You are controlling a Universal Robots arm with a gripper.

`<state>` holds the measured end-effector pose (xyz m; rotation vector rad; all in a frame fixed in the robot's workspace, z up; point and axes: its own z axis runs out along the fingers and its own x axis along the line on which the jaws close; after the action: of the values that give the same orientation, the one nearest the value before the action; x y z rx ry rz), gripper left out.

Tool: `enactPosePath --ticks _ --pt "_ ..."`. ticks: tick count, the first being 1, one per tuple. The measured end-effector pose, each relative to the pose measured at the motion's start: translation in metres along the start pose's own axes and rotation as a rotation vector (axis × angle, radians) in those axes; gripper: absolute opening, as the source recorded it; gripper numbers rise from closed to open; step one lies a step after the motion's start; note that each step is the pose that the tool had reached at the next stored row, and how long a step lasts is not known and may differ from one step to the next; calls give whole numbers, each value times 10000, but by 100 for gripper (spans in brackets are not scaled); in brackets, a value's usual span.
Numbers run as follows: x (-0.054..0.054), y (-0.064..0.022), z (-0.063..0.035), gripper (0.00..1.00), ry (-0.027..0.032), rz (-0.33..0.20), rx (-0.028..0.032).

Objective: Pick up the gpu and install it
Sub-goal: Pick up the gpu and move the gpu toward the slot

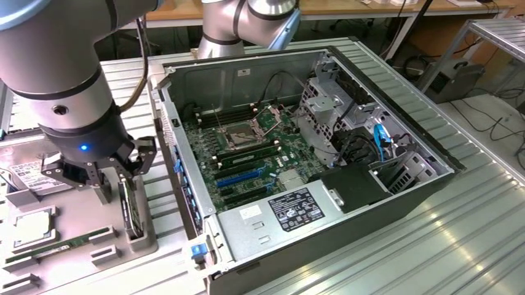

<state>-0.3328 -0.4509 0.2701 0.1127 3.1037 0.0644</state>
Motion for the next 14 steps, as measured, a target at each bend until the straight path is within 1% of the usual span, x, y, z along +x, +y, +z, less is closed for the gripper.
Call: enactPosePath --ticks 10,14 --pt "6 -10 197 42 1 0 -19" --pt "7 -21 232 42 2 0 -26"
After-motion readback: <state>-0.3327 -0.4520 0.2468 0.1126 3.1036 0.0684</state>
